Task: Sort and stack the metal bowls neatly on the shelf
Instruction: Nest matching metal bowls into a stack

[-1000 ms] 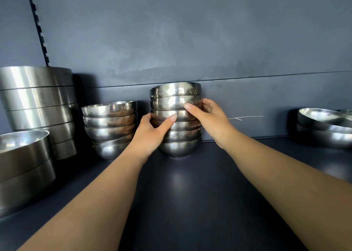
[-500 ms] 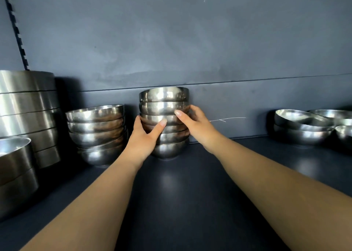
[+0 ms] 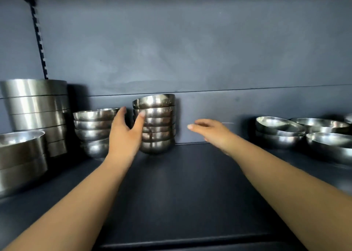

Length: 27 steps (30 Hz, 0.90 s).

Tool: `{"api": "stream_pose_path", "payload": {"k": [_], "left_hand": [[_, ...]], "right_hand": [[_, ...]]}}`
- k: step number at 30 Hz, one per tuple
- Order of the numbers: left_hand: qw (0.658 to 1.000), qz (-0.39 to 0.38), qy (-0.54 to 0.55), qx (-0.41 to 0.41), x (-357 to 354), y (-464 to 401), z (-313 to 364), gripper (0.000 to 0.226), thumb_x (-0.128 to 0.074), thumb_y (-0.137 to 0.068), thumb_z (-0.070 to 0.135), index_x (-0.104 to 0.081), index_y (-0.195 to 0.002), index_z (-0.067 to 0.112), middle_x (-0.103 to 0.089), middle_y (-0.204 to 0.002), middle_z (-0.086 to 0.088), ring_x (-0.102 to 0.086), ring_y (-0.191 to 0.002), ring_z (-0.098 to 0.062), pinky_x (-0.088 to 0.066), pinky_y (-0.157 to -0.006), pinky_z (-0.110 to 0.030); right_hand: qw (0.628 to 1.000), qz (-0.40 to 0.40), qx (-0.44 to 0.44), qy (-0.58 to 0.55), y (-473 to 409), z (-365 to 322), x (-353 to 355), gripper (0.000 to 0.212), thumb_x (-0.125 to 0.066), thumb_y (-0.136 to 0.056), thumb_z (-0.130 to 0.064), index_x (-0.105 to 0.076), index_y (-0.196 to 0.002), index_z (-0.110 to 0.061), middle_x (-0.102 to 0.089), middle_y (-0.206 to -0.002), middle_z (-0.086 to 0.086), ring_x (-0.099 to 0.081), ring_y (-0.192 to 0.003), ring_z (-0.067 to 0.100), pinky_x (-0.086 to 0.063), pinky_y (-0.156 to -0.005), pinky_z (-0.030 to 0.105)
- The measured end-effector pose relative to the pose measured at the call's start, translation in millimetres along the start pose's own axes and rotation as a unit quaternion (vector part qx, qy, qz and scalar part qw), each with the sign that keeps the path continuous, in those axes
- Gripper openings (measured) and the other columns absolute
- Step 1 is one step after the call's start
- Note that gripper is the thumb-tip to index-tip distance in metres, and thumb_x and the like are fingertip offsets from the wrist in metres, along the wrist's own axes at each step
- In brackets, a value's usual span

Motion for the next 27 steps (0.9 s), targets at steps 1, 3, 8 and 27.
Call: {"api": "stream_pose_path", "payload": {"k": [1,3,8,27], "left_hand": [[1.000,0.010,-0.004,-0.030,-2,11,10,0.056,-0.056,-0.087,0.039,-0.046,-0.131,0.006,-0.054,-0.128,0.005,-0.049,-0.119,-0.012,-0.033,-0.098,-0.010],[0.999,-0.023,-0.008,-0.038,-26,37,29,0.042,-0.057,-0.088,0.035,-0.055,-0.124,0.014,-0.059,-0.102,0.020,-0.056,-0.096,-0.006,-0.035,-0.076,0.003],[0.956,-0.264,-0.114,-0.050,-132,96,67,0.049,-0.057,-0.087,0.038,-0.048,-0.131,0.018,-0.054,-0.131,-0.002,-0.046,-0.125,-0.016,-0.030,-0.099,-0.020],[0.872,-0.472,0.118,0.055,-243,159,107,0.048,-0.067,-0.068,0.054,-0.045,-0.110,0.052,-0.048,-0.127,0.012,-0.043,-0.125,-0.005,-0.037,-0.104,-0.028]], "right_hand": [[0.998,0.011,0.020,0.057,9,3,18,0.049,-0.063,-0.083,-0.035,-0.054,-0.126,-0.013,-0.053,-0.133,0.002,-0.049,-0.121,0.016,-0.033,-0.099,0.021],[0.984,0.039,0.044,0.171,29,16,61,0.040,-0.063,-0.083,-0.031,-0.061,-0.118,-0.012,-0.060,-0.125,0.004,-0.054,-0.115,0.017,-0.034,-0.090,0.017],[0.915,0.114,0.108,0.372,74,43,157,0.031,-0.061,-0.084,-0.030,-0.064,-0.110,-0.015,-0.065,-0.115,0.007,-0.057,-0.107,0.025,-0.036,-0.079,0.024],[0.979,0.078,0.090,0.166,131,115,252,0.011,-0.076,-0.072,-0.016,-0.067,-0.074,-0.021,-0.063,-0.076,-0.010,-0.055,-0.069,0.000,-0.037,-0.065,0.001]]}}
Point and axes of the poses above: each hand's wrist, its own y-axis away from the middle knuckle, its own x-axis out of the back of the hand, z = x × y, the point moved 2 cm from there along -y, towards the middle knuckle
